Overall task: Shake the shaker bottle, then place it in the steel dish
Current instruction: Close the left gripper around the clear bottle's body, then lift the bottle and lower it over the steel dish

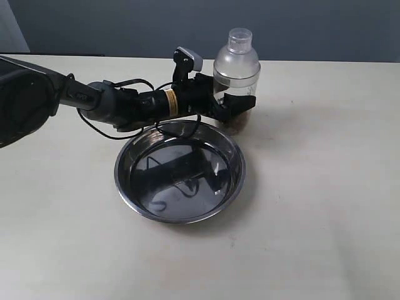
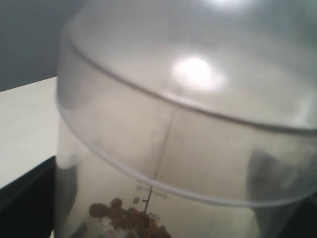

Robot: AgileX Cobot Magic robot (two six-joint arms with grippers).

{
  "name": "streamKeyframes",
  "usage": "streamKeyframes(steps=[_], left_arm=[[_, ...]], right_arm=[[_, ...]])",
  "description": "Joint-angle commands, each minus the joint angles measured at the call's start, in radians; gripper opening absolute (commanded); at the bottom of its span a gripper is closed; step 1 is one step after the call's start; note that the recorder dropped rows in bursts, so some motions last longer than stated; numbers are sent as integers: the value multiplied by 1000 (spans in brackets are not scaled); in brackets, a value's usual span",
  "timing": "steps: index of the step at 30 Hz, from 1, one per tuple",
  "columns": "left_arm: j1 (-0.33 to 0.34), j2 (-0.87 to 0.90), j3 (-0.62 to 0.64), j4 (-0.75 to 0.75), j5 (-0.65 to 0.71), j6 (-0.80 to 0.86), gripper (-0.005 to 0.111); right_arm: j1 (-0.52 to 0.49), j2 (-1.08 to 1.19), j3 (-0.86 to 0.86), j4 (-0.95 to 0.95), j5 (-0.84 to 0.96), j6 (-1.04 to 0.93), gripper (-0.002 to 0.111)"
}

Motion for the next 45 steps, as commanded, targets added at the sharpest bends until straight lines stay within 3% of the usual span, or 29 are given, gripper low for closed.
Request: streamKeyframes(steps=[1, 2, 5, 7, 12, 16, 26, 30, 33, 37, 42, 43, 45], left_arm=[[-6, 2, -5, -17, -30, -5, 68], [-6, 2, -5, -15, -49, -5, 58], [-6, 2, -5, -11, -49, -5, 43], [-6, 2, -5, -6, -64, -5, 26], [-6, 0, -5, -52, -55, -23, 1], [-6, -32, -5, -110, 0, -80, 1], [14, -268, -5, 65, 164, -95, 1], [20, -371, -5, 112, 298, -137, 1], [33, -444, -2, 332, 382, -307, 1], [64, -555, 72, 594, 250, -496, 0], [87, -706, 250, 622, 290, -532, 0], [89, -737, 288, 622, 335, -576, 0], [84, -788, 362, 648, 434, -826, 0]], right_arm=[[2, 4, 1, -1, -14, -4, -1], [2, 4, 1, -1, -14, -4, -1], [2, 4, 1, -1, -14, -4, -1], [2, 4, 1, -1, -12, -4, -1], [2, 4, 1, -1, -12, -4, -1], [2, 4, 1, -1, -12, -4, -1], [2, 4, 1, -1, -14, -4, -1], [2, 4, 1, -1, -14, -4, -1], [2, 4, 1, -1, -14, -4, -1], [2, 4, 1, -1, -14, -4, -1], [2, 4, 1, -1, -12, -4, -1], [2, 4, 1, -1, -12, -4, -1], [2, 4, 1, -1, -12, -4, -1]])
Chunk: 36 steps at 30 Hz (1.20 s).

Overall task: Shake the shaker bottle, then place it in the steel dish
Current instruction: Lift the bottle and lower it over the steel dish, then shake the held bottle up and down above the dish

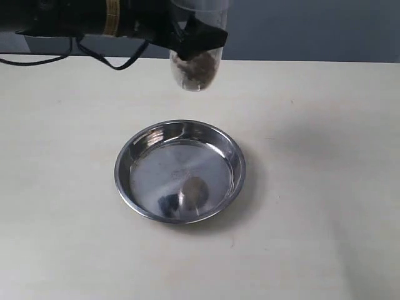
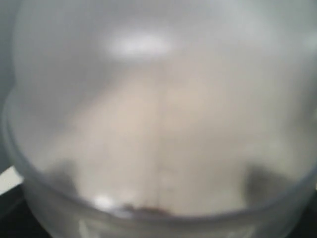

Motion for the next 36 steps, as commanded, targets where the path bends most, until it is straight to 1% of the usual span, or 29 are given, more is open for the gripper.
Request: streamKeyframes(steps=[1, 3, 4, 6, 7, 8, 9, 10, 11, 13, 14, 15, 16, 17, 18, 19, 21, 22, 23, 25, 26, 27, 28, 29, 30, 31, 33, 34, 36], left_arm=[[-5, -138, 160, 53, 131, -345, 0], [-42, -180, 230, 150, 106, -351, 0], [-68, -205, 261, 184, 134, -349, 0], [-97, -261, 318, 184, 300, -327, 0], [-99, -284, 356, 184, 501, -334, 0], [-99, -299, 380, 148, 671, -336, 0], [-94, -306, 391, 64, 778, -336, 0], [-93, -314, 396, -15, 811, -334, 0], [-93, -324, 400, -43, 715, -311, 0], [-119, -329, 403, 32, 301, -265, 0], [-139, -329, 400, 41, 248, -265, 0], [-158, -332, 400, 32, 297, -271, 0], [-179, -332, 403, -7, 584, -284, 0], [-187, -327, 404, -83, 773, -301, 0], [-185, -323, 398, -178, 885, -325, 0], [-181, -321, 396, -200, 841, -280, 0], [-196, -344, 423, -109, 447, -108, 0], [-220, -350, 425, -70, 443, -91, 0], [-235, -350, 425, -114, 640, -105, 0], [-226, -313, 413, -310, 1033, -198, 0], [-215, -310, 419, -383, 1006, -157, 0], [-217, -323, 448, -504, 859, 47, 0], [-247, -345, 492, -637, 698, 309, 0], [-286, -360, 521, -750, 642, 476, 0], [-293, -362, 534, -870, 645, 616, 0], [-257, -344, 534, -997, 679, 686, 0], [-149, -302, 539, -1225, 688, 666, 0], [-139, -294, 552, -1336, 679, 677, 0], [-219, -313, 574, -1304, 696, 836, 0]], right_arm=[[2, 4, 1, -1, -12, -4, -1], [2, 4, 1, -1, -12, -4, -1], [2, 4, 1, -1, -12, -4, -1], [2, 4, 1, -1, -12, -4, -1], [2, 4, 1, -1, -12, -4, -1], [2, 4, 1, -1, -12, -4, -1], [2, 4, 1, -1, -12, -4, -1], [2, 4, 1, -1, -12, -4, -1], [2, 4, 1, -1, -12, -4, -1], [2, 4, 1, -1, -12, -4, -1], [2, 4, 1, -1, -12, -4, -1], [2, 4, 1, -1, -15, -4, -1], [2, 4, 1, -1, -15, -4, -1], [2, 4, 1, -1, -15, -4, -1], [2, 4, 1, -1, -15, -4, -1], [2, 4, 1, -1, -15, -4, -1], [2, 4, 1, -1, -15, -4, -1], [2, 4, 1, -1, -15, -4, -1], [2, 4, 1, -2, -14, -4, -1], [4, 4, 1, -2, -16, -4, -1], [4, 4, 1, -2, -16, -4, -1], [4, 4, 1, -2, -16, -4, -1], [2, 4, 1, -2, -16, -4, -1], [2, 4, 1, -2, -16, -4, -1], [2, 4, 1, -2, -16, -4, -1], [2, 4, 1, -2, -16, -4, -1], [2, 4, 1, -4, -13, -4, -1], [2, 4, 1, -4, -12, -4, -1], [2, 4, 1, -4, -11, -4, -1]])
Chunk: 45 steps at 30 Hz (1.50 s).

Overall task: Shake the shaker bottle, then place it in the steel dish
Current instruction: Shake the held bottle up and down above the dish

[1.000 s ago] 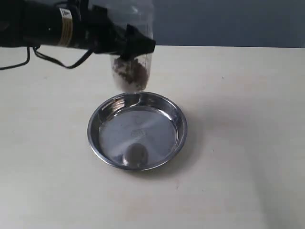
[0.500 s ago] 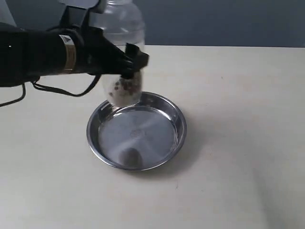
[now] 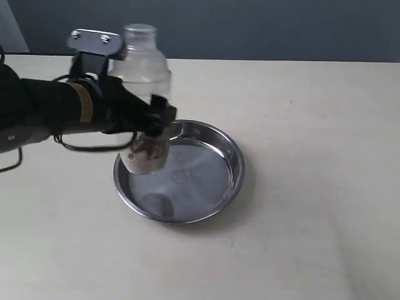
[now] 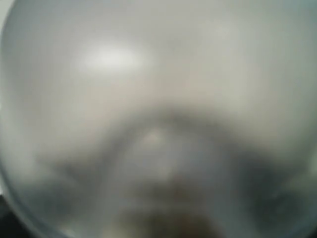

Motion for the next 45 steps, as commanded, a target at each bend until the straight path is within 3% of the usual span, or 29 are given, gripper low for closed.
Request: streamKeyframes(steps=[1, 2, 6, 12, 17, 23, 27, 29, 34, 36, 39, 42, 45], left_arm=[[-69, -23, 44, -158, 42, 298, 0], [-77, -28, 49, -139, 27, 324, 0], [-8, -31, 29, -188, -131, 251, 0], [-43, -201, -136, -116, -68, 248, 0], [-53, -73, 29, -116, -2, 236, 0], [-63, -249, -91, -116, -144, 234, 0], [-63, -188, -7, -124, -81, 230, 0], [-61, -131, 40, -137, -114, 201, 0], [-92, -246, -66, -85, -245, 203, 0], [-106, -235, -58, -80, -189, 203, 0], [-118, -101, 56, -89, -115, 196, 0], [-118, -60, 85, -121, -225, 178, 0], [-121, -160, 8, -96, -360, 180, 0]], right_arm=[[2, 4, 1, -4, -9, -4, -1], [2, 4, 1, -4, -9, -4, -1], [2, 4, 1, -4, -9, -4, -1], [2, 4, 1, -4, -9, -4, -1], [2, 4, 1, -4, -12, -4, -1], [2, 4, 1, -4, -12, -4, -1], [2, 4, 1, -4, -12, -4, -1], [2, 4, 1, -4, -12, -4, -1], [2, 4, 1, -2, -12, -4, -1], [2, 4, 1, -2, -12, -4, -1], [2, 4, 1, -2, -12, -4, -1], [2, 4, 1, -2, -12, -4, -1], [2, 4, 1, -2, -12, -4, -1]])
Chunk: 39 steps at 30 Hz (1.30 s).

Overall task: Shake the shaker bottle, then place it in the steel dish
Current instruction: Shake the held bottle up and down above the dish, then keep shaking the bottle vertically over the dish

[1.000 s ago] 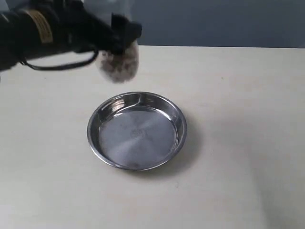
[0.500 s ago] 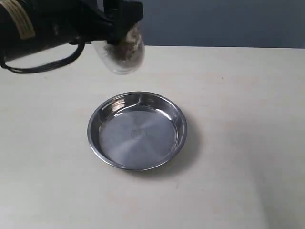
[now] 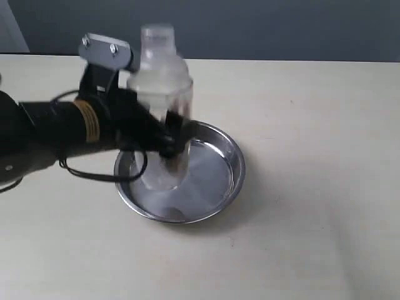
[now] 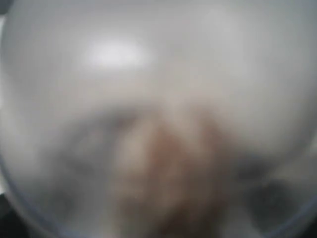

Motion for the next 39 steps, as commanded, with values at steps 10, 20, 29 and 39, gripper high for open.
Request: streamKeyframes(steps=[10, 20, 29, 39], left_arm=[[-6, -33, 13, -29, -258, -14, 0], [-12, -100, -74, 15, -362, -15, 0], [-46, -129, -139, 27, -162, -9, 0], [-67, -97, -119, 35, -192, -7, 0]], right_arm=[[3, 4, 1, -2, -14, -4, -1], [3, 4, 1, -2, -14, -4, -1], [3, 4, 1, -9, -12, -4, -1], [3, 4, 1, -9, -15, -4, -1]])
